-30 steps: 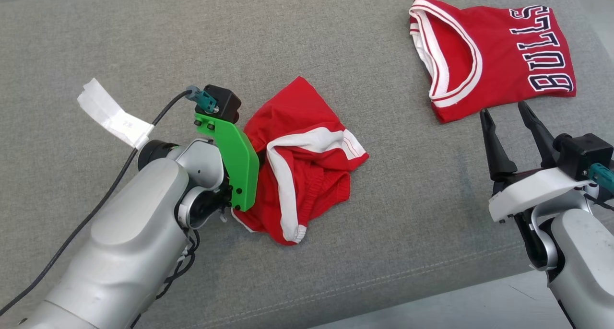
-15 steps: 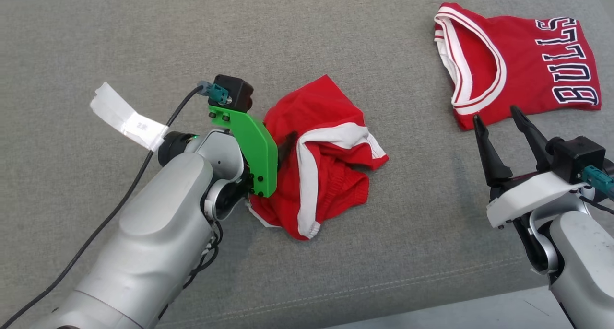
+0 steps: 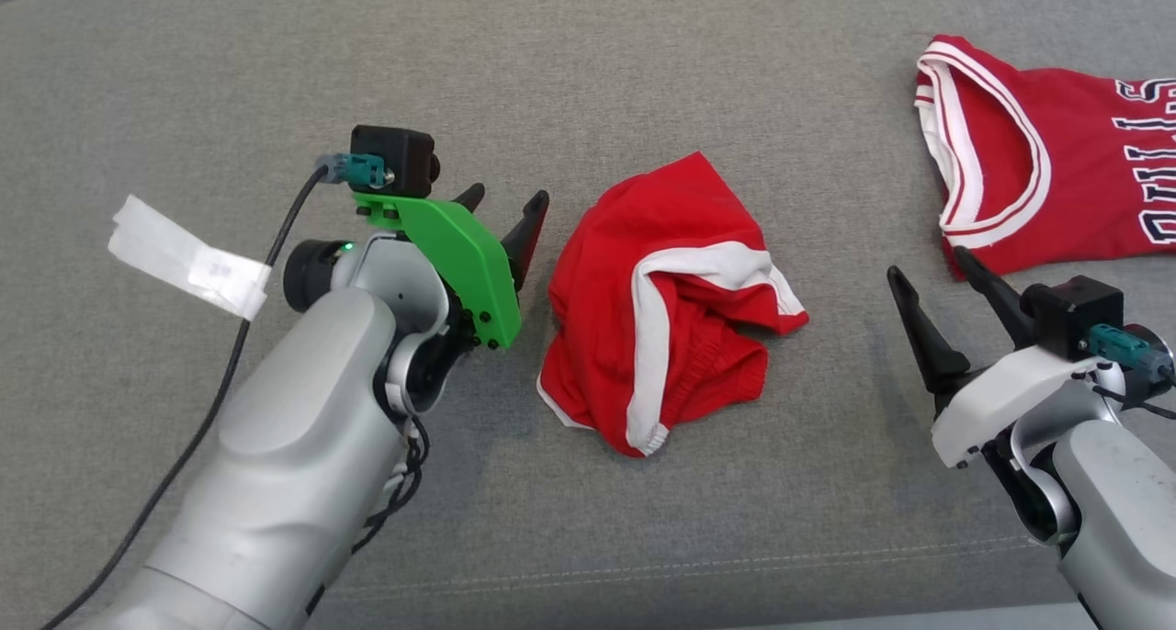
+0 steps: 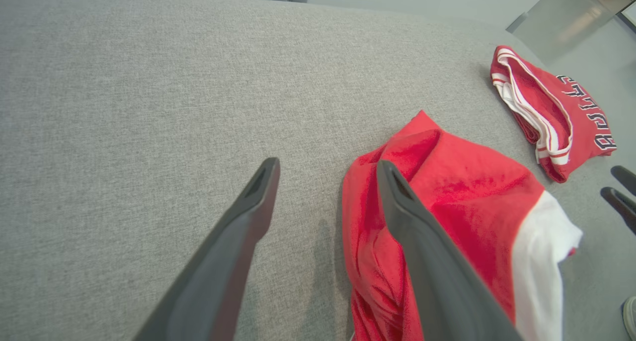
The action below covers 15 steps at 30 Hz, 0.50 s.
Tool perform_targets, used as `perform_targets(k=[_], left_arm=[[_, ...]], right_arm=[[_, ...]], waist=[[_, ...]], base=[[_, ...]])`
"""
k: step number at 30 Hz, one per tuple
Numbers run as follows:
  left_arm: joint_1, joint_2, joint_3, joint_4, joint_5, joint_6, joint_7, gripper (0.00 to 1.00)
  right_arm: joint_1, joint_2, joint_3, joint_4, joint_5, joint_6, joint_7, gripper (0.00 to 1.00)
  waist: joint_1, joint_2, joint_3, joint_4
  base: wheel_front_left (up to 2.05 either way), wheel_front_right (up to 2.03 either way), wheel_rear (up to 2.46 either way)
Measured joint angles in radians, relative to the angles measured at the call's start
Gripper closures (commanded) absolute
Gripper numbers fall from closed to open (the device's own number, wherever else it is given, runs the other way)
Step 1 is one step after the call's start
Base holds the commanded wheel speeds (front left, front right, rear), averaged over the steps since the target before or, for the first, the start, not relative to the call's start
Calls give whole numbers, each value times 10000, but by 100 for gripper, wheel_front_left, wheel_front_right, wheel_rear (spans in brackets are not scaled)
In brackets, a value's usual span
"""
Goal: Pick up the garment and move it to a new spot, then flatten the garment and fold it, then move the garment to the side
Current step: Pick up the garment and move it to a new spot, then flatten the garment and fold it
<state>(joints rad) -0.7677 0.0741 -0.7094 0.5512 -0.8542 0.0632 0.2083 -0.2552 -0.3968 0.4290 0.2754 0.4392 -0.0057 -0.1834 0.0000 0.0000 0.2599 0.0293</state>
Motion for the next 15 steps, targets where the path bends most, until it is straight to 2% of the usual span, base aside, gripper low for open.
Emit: perform_targets(k=[6, 15], left_arm=[[1091, -334, -73, -706, -658, -104, -397, 0], [2513, -337, -922, -1682, -857, -198, -577, 0]], right_arm=[[-35, -222, 293, 585, 127, 525, 723, 0], [-444, -343, 328, 913, 318, 773, 1154, 0]], waist=[[0, 0, -108, 496], [0, 0, -241, 1294]], base=[[0, 0, 0], [0, 0, 0]])
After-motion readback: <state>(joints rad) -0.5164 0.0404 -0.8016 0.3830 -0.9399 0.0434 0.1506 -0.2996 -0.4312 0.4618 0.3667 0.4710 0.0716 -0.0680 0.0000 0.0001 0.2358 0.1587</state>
